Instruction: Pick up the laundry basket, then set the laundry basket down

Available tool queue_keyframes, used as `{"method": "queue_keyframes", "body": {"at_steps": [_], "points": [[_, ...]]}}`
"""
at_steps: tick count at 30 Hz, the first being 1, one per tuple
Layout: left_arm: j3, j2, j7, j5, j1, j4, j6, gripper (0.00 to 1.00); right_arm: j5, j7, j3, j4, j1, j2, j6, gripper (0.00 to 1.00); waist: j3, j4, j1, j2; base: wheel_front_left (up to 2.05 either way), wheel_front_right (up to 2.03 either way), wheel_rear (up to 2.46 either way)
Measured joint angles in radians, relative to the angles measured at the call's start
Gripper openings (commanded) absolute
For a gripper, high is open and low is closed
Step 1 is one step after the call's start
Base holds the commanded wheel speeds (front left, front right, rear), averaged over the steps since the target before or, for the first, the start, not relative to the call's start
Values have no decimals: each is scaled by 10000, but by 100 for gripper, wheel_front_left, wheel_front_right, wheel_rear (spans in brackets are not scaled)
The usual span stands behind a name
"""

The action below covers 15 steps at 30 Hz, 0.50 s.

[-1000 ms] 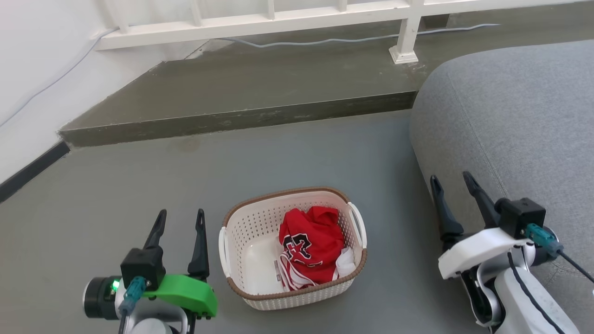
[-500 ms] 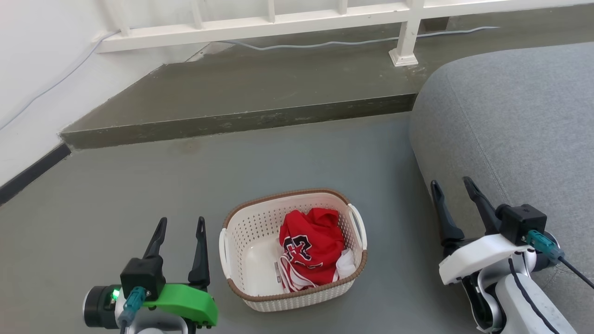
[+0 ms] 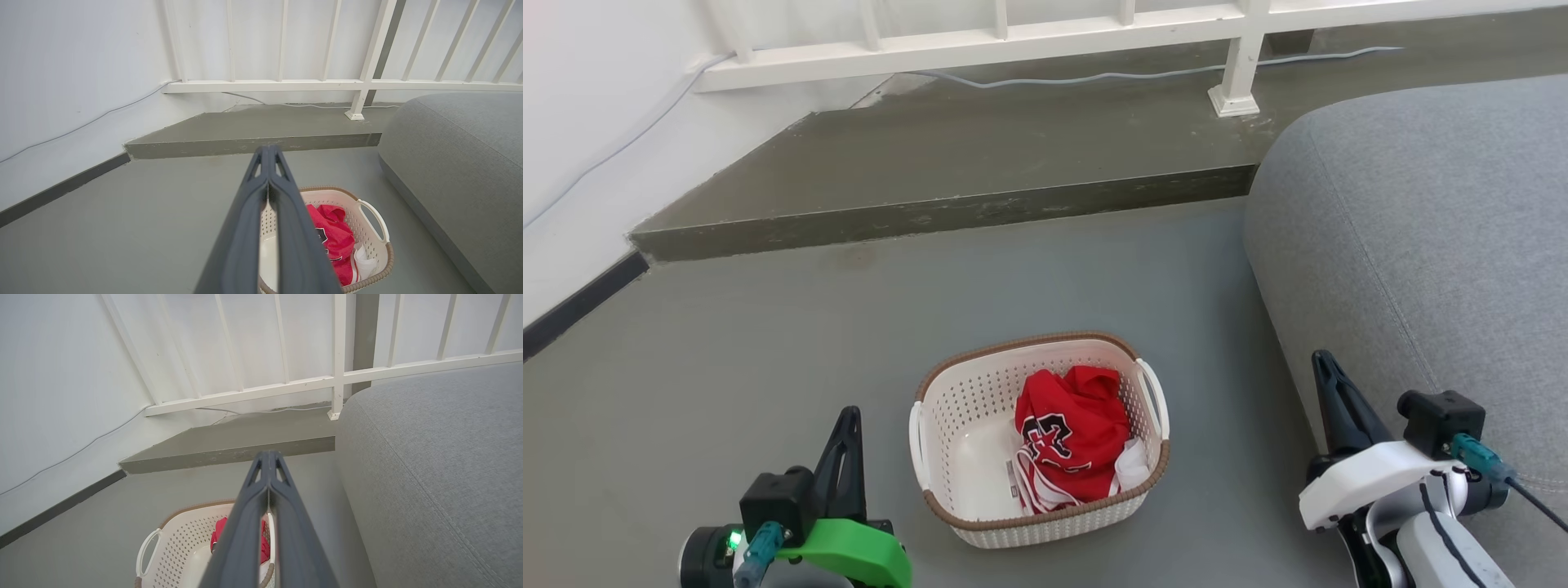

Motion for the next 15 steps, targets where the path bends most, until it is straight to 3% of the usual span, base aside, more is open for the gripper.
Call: {"method": "queue_keyframes", "body": {"at_steps": [15], "points": [[199, -15, 194, -1852, 125, -173, -290, 0, 1896, 510, -460, 2, -16, 81, 180, 0, 3, 77, 0, 0, 0, 0, 0]]}}
